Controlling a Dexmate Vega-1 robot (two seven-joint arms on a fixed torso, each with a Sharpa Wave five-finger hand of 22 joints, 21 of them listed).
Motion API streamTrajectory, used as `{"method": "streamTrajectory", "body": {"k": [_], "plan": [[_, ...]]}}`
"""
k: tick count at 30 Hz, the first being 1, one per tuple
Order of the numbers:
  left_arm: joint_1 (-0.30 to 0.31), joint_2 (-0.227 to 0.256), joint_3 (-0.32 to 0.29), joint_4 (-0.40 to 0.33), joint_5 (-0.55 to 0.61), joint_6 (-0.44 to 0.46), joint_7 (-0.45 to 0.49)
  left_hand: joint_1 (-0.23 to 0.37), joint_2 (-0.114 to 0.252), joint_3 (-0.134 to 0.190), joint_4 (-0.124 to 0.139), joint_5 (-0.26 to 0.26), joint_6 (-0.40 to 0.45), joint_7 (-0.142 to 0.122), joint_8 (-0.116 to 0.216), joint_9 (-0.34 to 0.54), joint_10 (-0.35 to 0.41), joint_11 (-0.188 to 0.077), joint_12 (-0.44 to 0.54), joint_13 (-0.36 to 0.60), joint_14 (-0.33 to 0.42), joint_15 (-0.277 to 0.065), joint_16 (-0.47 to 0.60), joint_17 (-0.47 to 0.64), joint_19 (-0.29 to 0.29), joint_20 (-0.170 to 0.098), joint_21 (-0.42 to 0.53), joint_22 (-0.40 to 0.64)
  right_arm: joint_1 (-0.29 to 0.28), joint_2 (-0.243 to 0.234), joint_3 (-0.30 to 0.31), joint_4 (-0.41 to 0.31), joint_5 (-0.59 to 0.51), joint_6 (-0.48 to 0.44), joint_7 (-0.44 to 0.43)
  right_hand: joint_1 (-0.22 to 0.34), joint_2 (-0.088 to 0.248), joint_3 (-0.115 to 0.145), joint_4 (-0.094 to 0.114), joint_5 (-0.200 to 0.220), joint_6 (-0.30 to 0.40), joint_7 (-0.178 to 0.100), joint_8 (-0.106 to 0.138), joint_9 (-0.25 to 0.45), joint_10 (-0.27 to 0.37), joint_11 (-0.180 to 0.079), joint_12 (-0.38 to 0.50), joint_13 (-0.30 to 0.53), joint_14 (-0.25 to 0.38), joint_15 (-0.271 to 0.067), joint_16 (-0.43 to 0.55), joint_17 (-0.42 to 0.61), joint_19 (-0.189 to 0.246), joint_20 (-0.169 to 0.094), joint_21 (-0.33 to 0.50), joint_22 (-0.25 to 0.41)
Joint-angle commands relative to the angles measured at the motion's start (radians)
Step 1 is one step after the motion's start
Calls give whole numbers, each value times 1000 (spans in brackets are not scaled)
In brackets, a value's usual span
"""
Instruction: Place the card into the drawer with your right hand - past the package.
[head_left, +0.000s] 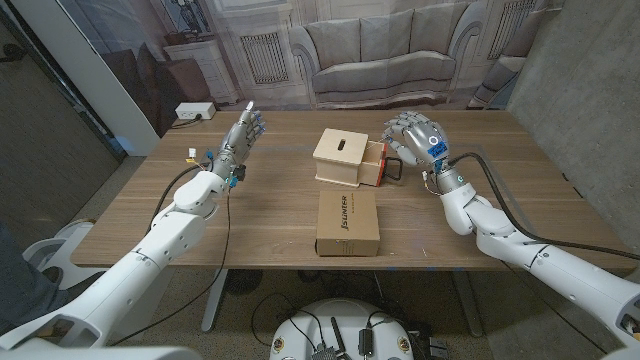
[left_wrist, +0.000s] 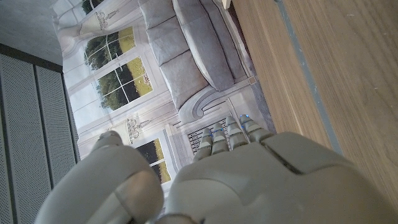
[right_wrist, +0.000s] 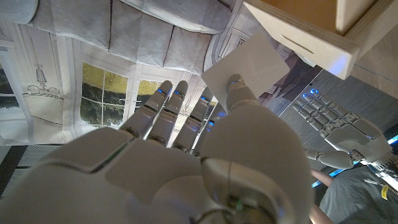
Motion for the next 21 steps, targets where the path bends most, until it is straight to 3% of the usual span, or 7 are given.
{"method": "streamTrajectory", "body": {"k": [1, 21], "plan": [[12, 6, -8, -22, 6, 6, 21, -1, -4, -9, 2, -2, 6, 2, -1, 2, 7, -1, 2, 4, 3, -2, 2, 4, -6, 0, 0, 2, 46, 4, -35, 66, 3, 22, -11, 2, 6, -1, 4, -4, -3, -2, 6, 0, 3, 0, -1, 2, 12, -151, 2, 3, 6, -126, 2, 3], [31, -9, -7, -44, 20, 3, 61, -1, -4, -12, 2, -3, 5, 2, -1, 2, 6, 0, 2, 4, 2, -1, 1, 4, -6, 0, 0, 2, 82, -16, -66, 116, 8, 58, 3, 2, 9, -1, 4, -5, -6, -1, 8, -2, 4, 1, -2, 3, 16, -152, 3, 3, 7, -127, 3, 3]]}}
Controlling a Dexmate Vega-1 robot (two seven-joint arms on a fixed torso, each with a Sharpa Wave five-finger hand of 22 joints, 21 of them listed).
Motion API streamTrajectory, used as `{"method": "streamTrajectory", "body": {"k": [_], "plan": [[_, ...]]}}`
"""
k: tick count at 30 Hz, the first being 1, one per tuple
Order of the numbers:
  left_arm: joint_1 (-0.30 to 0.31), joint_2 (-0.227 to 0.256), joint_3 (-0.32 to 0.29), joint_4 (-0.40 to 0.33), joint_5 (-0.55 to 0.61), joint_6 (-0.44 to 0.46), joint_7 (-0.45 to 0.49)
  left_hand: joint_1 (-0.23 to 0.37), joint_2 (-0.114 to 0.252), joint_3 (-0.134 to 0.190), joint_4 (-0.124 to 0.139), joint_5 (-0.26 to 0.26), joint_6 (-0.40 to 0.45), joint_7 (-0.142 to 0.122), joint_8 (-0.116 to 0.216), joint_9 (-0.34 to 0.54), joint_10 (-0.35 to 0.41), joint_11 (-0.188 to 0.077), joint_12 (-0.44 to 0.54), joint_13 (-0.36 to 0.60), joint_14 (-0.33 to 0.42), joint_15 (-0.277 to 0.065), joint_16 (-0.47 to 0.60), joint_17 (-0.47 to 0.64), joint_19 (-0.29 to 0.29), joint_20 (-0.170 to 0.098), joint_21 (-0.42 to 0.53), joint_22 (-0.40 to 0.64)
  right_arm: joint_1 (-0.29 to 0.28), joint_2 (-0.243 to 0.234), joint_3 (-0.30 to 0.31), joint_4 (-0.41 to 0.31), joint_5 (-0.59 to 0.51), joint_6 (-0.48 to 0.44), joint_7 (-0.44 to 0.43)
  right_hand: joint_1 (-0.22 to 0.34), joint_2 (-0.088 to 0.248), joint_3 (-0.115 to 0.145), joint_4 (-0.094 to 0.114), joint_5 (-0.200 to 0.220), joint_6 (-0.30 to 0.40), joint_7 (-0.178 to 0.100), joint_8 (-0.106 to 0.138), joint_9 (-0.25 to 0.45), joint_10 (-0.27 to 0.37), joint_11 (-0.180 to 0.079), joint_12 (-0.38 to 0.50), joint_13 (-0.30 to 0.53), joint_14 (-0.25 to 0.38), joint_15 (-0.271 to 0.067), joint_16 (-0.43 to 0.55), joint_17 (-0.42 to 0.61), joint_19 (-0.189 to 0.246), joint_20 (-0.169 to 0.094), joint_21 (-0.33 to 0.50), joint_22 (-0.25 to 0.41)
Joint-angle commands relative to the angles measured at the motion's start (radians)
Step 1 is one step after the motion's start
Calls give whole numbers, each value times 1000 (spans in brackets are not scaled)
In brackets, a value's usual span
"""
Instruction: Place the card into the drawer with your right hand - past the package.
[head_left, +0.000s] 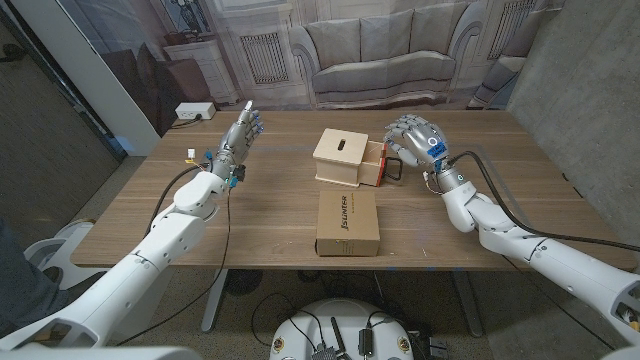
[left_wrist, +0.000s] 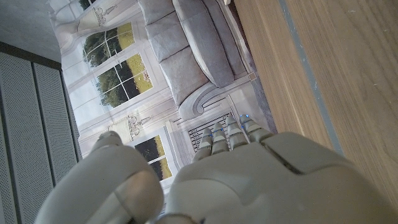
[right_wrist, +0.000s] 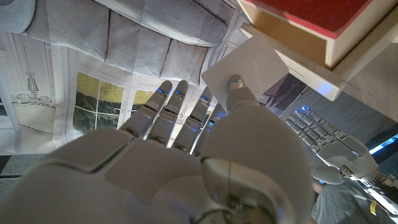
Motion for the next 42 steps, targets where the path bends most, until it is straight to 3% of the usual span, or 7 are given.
{"method": "streamTrajectory", "body": {"k": [1, 42], "plan": [[15, -6, -1, -18, 7, 0, 24, 1, -2, -5, 4, -3, 5, 2, -1, 2, 7, 0, 2, 4, 2, -2, 1, 4, -6, 0, 0, 2, 27, -8, -20, 36, 3, 24, 9, 4, 6, -1, 4, -5, -3, -2, 4, 3, 4, 1, -3, 3, 9, -152, 3, 3, 7, -127, 3, 3], [-18, -25, 13, 36, -8, 3, -6, 3, 1, -10, 4, -6, 8, 0, 0, 2, 8, -1, 2, 4, 2, -2, 2, 4, -6, 1, 0, 2, 72, 32, -72, 94, -1, 38, 22, 1, 9, -2, 5, -7, -14, -2, 8, -2, 3, 1, -5, 3, 17, -152, 4, 3, 9, -125, 3, 3]]}}
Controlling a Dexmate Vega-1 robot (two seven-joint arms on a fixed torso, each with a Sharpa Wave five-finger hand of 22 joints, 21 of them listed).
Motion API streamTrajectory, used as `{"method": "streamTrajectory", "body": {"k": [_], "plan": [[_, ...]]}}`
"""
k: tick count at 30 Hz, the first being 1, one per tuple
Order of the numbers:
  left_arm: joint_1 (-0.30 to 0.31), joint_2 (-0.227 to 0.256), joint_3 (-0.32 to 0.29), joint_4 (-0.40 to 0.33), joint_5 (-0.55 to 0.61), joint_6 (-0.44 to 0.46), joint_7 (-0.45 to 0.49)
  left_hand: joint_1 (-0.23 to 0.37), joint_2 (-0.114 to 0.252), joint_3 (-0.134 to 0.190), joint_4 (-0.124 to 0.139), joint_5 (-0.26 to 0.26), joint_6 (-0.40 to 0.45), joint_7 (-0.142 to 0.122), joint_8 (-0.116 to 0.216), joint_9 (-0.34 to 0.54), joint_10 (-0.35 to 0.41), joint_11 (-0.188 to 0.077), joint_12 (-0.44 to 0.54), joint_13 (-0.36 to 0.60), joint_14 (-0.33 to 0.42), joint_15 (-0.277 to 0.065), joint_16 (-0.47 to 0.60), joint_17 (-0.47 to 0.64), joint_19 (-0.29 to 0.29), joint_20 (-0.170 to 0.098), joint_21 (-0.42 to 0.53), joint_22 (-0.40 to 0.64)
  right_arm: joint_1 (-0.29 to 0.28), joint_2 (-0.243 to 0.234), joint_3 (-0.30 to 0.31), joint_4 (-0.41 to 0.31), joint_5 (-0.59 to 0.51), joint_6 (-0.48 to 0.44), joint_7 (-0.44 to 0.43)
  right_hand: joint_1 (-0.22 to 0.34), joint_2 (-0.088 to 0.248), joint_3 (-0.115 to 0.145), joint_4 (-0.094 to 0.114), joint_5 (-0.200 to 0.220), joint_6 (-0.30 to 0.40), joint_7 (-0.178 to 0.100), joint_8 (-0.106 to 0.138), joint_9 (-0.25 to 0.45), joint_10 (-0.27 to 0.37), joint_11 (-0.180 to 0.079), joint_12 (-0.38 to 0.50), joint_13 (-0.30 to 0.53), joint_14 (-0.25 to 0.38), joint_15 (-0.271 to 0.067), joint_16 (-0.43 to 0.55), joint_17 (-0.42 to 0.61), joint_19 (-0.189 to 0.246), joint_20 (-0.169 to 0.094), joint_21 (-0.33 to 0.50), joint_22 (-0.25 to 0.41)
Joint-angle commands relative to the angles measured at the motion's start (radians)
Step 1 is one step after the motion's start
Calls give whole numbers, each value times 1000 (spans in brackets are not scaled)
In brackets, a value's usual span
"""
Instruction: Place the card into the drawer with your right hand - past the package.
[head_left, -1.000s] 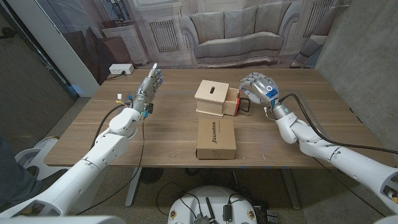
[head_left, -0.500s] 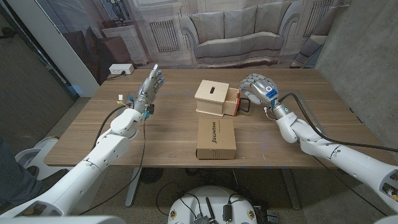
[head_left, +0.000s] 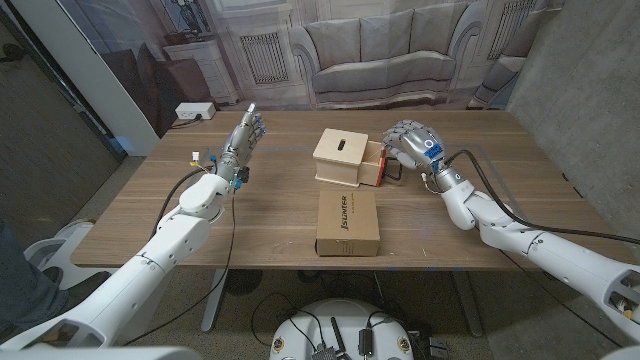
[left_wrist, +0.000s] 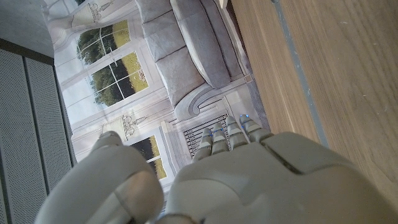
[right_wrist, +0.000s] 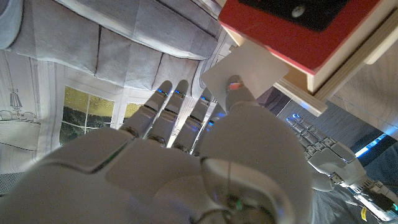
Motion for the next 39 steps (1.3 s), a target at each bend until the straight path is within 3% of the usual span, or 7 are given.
{"method": "streamTrajectory", "body": {"k": [1, 22, 30, 35, 39], "plan": [[-10, -3, 1, 22, -7, -8, -18, 3, 1, -8, 1, -6, 9, 0, 0, 2, 8, 0, 2, 4, 2, -2, 1, 4, -6, 1, 0, 2, 12, 20, -19, 14, -9, -12, 2, 0, 1, 1, 3, 0, -2, -4, 8, 2, 3, 1, -5, 3, 8, -150, 4, 1, 9, -125, 3, 3], [0, 2, -6, 28, -21, -15, -29, 4, 3, -11, 2, -7, 9, 0, 0, 2, 7, -2, 2, 4, 3, -2, 2, 4, -8, 2, 0, 2, 13, 23, -32, 11, -4, -20, 4, -1, 1, 0, 3, 0, -7, -4, 8, -1, 1, 2, -6, 3, 10, -150, 3, 1, 11, -120, 3, 3], [11, 4, -11, 22, -23, -19, -25, 5, 4, -12, 2, -8, 9, 1, 0, 2, 9, -1, 3, 4, 2, -2, 1, 4, -9, 3, 0, 2, 14, 20, -33, 11, -5, -17, 7, -9, -15, -9, 1, -2, -40, -5, -5, -9, -7, 3, -10, 3, 9, -147, 1, -1, 12, -115, 3, 2], [16, 5, -12, 18, -23, -20, -22, 5, 4, -13, 2, -8, 10, 0, 0, 2, 8, -1, 2, 4, 3, -2, 2, 4, -9, 3, 0, 2, 13, 21, -34, 8, -5, -18, 14, -17, -24, -15, 2, -1, -75, -6, -22, -18, -23, 4, -14, 3, 7, -146, -1, -2, 12, -112, 1, 1], [19, 6, -13, 16, -24, -18, -21, 6, 5, -14, 2, -8, 10, 0, 0, 2, 8, -1, 2, 4, 3, -2, 2, 4, -10, 3, -1, 2, 13, 21, -34, 7, -5, -17, 16, -29, -35, -23, 4, 3, -131, -6, -61, -39, -39, 7, -13, 4, 2, -149, -3, -4, 13, -107, 0, 0]]}}
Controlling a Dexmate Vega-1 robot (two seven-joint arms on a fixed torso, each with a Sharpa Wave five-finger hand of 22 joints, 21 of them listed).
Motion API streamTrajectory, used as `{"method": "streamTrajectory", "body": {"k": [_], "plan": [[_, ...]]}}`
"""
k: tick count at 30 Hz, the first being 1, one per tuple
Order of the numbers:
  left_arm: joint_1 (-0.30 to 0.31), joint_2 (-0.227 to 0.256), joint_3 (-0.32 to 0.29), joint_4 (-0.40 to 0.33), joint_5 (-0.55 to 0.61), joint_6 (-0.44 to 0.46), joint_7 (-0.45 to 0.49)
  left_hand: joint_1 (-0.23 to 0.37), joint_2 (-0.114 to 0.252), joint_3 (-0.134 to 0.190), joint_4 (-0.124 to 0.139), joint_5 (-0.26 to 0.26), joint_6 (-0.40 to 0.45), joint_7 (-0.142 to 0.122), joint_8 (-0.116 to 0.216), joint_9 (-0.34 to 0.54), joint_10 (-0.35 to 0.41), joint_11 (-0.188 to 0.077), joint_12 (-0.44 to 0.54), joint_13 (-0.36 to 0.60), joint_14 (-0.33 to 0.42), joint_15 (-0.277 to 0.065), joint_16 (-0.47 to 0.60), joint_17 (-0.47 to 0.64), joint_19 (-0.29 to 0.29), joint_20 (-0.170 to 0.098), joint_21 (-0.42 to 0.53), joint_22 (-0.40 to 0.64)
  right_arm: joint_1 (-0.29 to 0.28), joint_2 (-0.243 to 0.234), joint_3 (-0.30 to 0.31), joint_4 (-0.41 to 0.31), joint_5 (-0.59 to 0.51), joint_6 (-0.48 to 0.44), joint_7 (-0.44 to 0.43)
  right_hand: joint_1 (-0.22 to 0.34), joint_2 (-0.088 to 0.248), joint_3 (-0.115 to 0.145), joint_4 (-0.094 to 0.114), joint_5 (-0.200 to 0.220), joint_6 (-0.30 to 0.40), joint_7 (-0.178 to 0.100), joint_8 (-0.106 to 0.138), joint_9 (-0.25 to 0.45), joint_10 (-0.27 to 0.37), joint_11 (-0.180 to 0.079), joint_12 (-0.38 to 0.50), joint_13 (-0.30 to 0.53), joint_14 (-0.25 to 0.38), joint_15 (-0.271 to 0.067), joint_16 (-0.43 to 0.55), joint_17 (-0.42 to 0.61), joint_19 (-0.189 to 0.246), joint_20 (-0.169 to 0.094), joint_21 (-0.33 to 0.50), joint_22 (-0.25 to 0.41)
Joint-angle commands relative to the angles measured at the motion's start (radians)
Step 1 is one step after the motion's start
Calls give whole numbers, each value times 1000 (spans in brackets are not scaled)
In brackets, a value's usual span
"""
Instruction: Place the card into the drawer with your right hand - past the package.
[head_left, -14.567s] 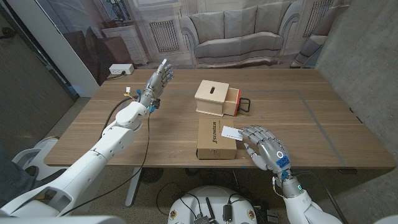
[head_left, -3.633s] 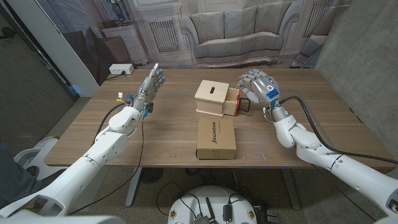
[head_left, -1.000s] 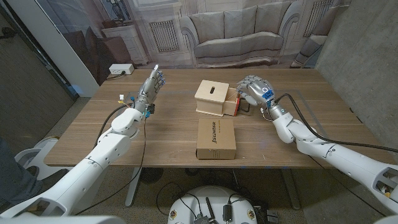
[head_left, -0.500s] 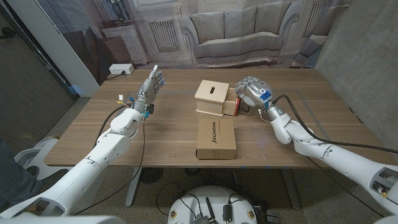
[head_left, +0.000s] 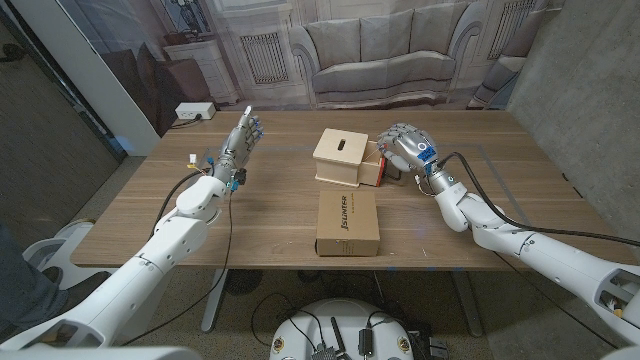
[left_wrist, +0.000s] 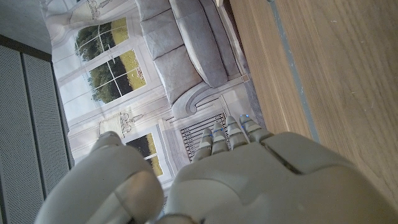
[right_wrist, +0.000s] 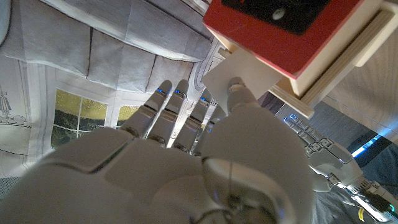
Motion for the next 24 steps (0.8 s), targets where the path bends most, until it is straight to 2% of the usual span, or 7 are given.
{"method": "streamTrajectory", "body": {"k": [1, 3, 4, 12, 14, 21, 24], "plan": [[12, 4, -5, -9, -3, -1, 5, 6, 5, -4, 3, -1, 10, -1, 0, 2, 9, 1, 3, 5, 3, -2, 2, 4, -9, 4, -1, 2, 0, -2, -2, -4, 2, 3, 9, -9, -14, -10, 1, 3, -42, 0, -30, -16, -14, 4, 1, 4, -1, -149, -3, -2, 9, -111, 0, 0], [13, 4, -5, -10, -3, -1, 5, 6, 5, -4, 3, -1, 10, -1, 0, 2, 9, 0, 3, 5, 2, -2, 2, 4, -9, 4, -1, 2, -1, -1, -1, -6, 2, 3, 9, -11, -16, -11, 1, 3, -44, 1, -32, -18, -15, 4, 1, 4, -2, -149, -4, -2, 9, -110, 0, 0], [14, 5, -5, -12, -2, -1, 5, 6, 5, -4, 4, -1, 10, -1, 0, 2, 9, 0, 3, 5, 2, -2, 1, 4, -9, 4, -1, 2, -1, -1, -1, -7, 1, 2, 9, -16, -18, -14, 3, 4, -55, 1, -41, -23, -20, 4, 0, 4, -2, -150, -3, -2, 9, -109, -1, 0], [18, 10, -6, -21, -1, 1, 7, 6, 6, -6, 4, -1, 11, 0, 0, 2, 9, -2, 2, 5, 2, -2, 1, 4, -9, 3, 0, 2, -5, -3, 2, -18, 0, -5, 14, -21, -20, -16, 5, 6, -66, 1, -52, -30, -28, 4, 0, 4, -10, -150, -6, -2, 6, -107, -2, 0], [18, 10, -7, -22, -1, 1, 7, 7, 6, -6, 4, -1, 11, 0, 0, 2, 10, -1, 3, 5, 2, -2, 1, 4, -9, 3, 0, 2, -7, -5, 4, -22, 0, -7, 15, -27, -19, -18, 7, 7, -85, 1, -67, -37, -34, 5, 0, 4, -14, -151, -6, -2, 7, -106, -2, 0], [20, 10, -8, -22, -3, -2, 4, 7, 6, -7, 4, -2, 10, 0, 0, 2, 8, 0, 2, 5, 3, -3, 2, 4, -9, 4, 0, 2, -12, -12, 12, -38, -2, -12, 18, -36, -21, -21, 11, 7, -94, 1, -77, -44, -42, 5, 0, 5, -22, -148, -7, -2, 6, -104, -3, 0], [20, 10, -7, -21, -5, -2, 1, 7, 7, -7, 4, -2, 10, 0, 0, 2, 9, 1, 2, 5, 3, -2, 2, 4, -9, 4, 0, 2, -18, -13, 16, -48, 1, -16, 21, -50, -21, -26, 18, 7, -99, 1, -86, -50, -52, 5, -1, 5, -29, -146, -8, -2, 5, -104, -3, 0]]}}
